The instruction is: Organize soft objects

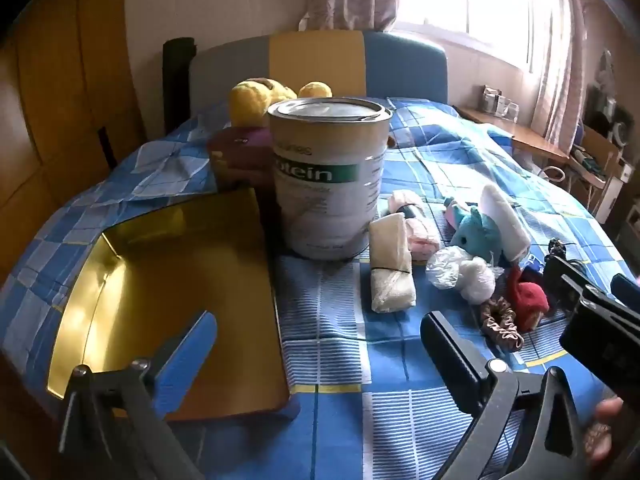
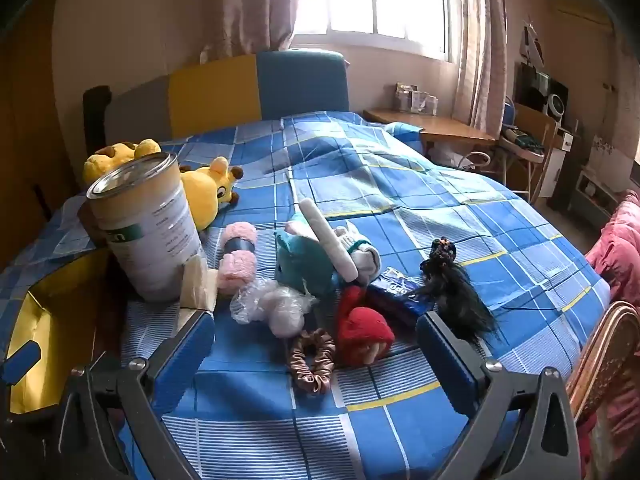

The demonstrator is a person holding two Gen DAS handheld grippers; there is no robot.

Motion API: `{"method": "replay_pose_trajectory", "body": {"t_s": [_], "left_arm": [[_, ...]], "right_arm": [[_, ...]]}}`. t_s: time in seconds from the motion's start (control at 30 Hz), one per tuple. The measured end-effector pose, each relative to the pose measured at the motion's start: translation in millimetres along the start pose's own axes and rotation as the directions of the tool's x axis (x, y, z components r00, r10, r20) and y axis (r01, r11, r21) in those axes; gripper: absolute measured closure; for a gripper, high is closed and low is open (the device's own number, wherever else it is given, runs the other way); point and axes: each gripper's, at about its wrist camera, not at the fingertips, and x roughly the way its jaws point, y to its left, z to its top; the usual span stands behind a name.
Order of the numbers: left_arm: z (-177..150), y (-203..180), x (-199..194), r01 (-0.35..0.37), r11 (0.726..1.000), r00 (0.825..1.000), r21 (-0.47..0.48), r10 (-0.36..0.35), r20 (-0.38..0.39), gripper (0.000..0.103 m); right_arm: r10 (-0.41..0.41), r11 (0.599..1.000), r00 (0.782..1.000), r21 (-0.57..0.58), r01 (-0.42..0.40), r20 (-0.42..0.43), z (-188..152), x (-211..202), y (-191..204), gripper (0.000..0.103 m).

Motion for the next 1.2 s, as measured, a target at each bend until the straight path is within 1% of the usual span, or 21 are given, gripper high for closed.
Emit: {"method": "replay_pose_trajectory", "body": {"t_s": [0.1, 0.13, 0.23, 0.37, 0.9, 1.2], "left_arm": [[0, -3, -1, 0.004, 1.0, 1.0, 0.011, -0.004, 0.01, 0.0], [0, 0, -1, 0.001, 1.0, 1.0, -0.015, 0.0, 0.002, 0.0], [-5, 6, -2, -0.001, 1.0, 1.0, -0.015, 0.001, 0.007, 0.0], [-3, 4, -3, -0.011, 1.0, 1.0, -0.013, 0.012, 0.004, 0.0], [-2, 16, -17, -0.015, 1.0, 0.999, -0.026, 0.016, 0.029, 0.0], [-3, 17, -19, -0.01, 1.0, 1.0, -0.027, 0.011, 0.025, 0.0]], "right_arm": [[0.004, 1.0, 1.0, 0.006, -0.004, -0.006, 0, -1, 1, 0.0], [0.003, 1.0, 1.0, 0.005, -0.003, -0.006, 0, -2, 1, 0.0], [0.006, 1.0, 1.0, 0.003, -0.006, -0.009, -1, -2, 3, 0.0], [0.007, 1.0, 1.0, 0.0, -0.007, -0.008, 0, 1, 4, 0.0], [0.023, 0.999, 0.999, -0.027, -0.022, 0.022, -1, -9, 15, 0.0], [0.023, 0.999, 0.999, -0.032, -0.022, 0.028, 2, -13, 16, 0.0]]}}
